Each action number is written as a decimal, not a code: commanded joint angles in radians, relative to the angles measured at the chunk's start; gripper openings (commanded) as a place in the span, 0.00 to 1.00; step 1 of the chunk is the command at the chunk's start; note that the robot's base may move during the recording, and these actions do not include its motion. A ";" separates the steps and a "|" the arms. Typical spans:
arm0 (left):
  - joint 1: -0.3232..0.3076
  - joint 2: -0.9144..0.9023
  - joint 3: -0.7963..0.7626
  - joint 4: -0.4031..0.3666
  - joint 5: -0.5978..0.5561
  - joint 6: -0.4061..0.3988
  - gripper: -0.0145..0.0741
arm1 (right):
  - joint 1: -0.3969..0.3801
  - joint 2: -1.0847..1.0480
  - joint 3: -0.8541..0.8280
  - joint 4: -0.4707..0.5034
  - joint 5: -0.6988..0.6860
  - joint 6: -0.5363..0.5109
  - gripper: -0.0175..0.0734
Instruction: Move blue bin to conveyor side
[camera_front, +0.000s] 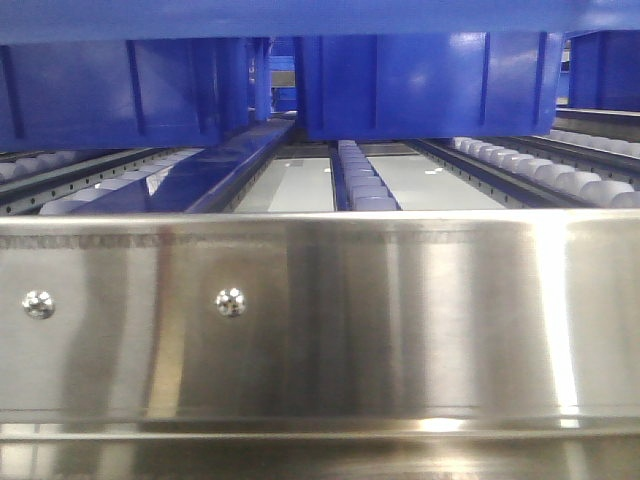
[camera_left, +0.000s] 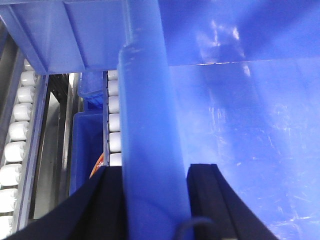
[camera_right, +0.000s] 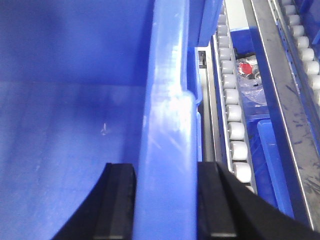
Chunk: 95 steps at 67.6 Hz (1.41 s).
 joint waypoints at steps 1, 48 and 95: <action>-0.014 -0.021 -0.017 -0.068 -0.084 0.010 0.15 | 0.002 -0.023 -0.018 0.003 -0.097 -0.010 0.11; -0.014 -0.021 -0.017 -0.068 -0.084 0.010 0.15 | 0.002 -0.023 -0.018 0.003 -0.105 -0.010 0.11; -0.014 -0.021 -0.017 -0.067 -0.084 0.010 0.15 | 0.002 -0.023 -0.018 0.003 -0.107 -0.010 0.11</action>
